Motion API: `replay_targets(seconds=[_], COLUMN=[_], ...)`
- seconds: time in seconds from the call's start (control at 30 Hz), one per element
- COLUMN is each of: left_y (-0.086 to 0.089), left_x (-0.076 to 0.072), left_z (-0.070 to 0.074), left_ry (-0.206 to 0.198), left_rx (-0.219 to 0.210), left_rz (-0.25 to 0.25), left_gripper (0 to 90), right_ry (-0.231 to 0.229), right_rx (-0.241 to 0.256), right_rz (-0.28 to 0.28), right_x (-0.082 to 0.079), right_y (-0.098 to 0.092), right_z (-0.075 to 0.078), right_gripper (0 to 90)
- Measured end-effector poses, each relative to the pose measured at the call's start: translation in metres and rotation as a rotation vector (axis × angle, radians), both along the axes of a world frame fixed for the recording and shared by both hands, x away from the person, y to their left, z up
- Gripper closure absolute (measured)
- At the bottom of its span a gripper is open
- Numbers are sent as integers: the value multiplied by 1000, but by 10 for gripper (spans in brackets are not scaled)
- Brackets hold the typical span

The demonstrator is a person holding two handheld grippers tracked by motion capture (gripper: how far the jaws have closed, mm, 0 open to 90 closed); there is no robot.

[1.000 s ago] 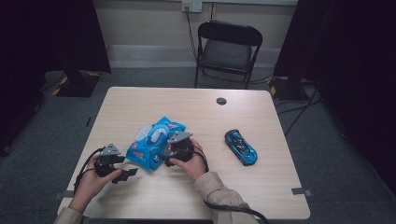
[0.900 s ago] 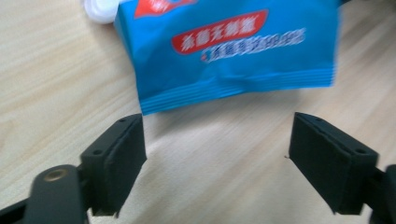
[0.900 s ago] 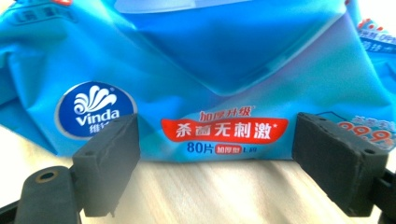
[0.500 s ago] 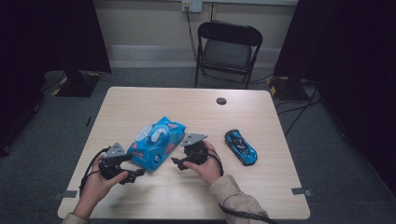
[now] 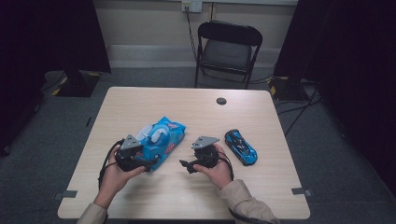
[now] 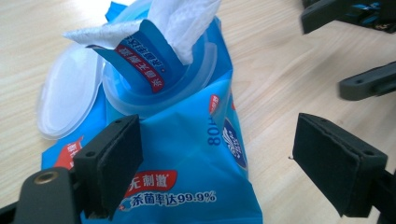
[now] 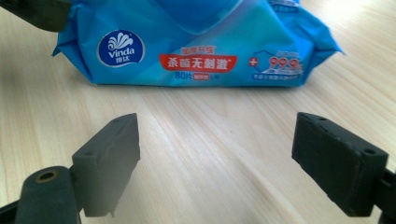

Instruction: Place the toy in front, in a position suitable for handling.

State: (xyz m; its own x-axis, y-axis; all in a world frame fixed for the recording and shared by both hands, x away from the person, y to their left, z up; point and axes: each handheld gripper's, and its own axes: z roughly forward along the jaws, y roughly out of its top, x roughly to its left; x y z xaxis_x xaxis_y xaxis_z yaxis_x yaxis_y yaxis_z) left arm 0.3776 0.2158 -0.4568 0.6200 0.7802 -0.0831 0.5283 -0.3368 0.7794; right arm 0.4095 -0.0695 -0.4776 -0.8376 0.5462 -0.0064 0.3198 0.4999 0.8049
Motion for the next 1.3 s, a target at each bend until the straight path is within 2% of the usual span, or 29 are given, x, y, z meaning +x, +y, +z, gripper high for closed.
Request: replay_targets(seconds=[0.13, 0.17, 0.2, 0.23, 0.27, 0.33, 0.53, 0.7, 0.83, 1.07, 1.3], left_y=[-5, -6, -6, -7, -7, -7, -6, 1, 1, 2, 7], left_x=[4, 4, 4, 4, 3, 4, 6, 12, 16, 15, 10], left_z=[-5, -8, -8, -10, -10, -10, -9, -11, -11, -8, 4], left_ry=[0, -16, -16, -29, -36, -36, -1, 8, 9, 8, 10], left_rx=[31, 68, 68, 100, 122, 133, 108, 58, 62, 84, 58], left_rz=[15, 29, 29, 37, 37, 55, 88, 129, 143, 118, 90], left_gripper=[180, 200, 286, 286, 342, 430, 501, 560, 584, 624, 643], right_ry=[8, 9, 9, 11, 9, 6, 15, 21, 22, 27, 36], right_rx=[-1, 0, 0, 0, -1, -3, -1, -1, -5, -23, -3], right_rz=[-7, -8, -8, -11, -9, -6, -27, -39, -45, -46, -30], right_x=[-1, -2, -2, -4, -4, -6, -5, -3, 0, 7, 15], right_y=[-9, -12, -12, -15, -17, -20, -32, -38, -40, -33, -17], right_z=[-1, -2, -2, -2, -2, -2, -6, -8, -9, -12, -12], right_gripper=[143, 143, 143, 143, 143, 143, 143, 143, 143, 143, 143])
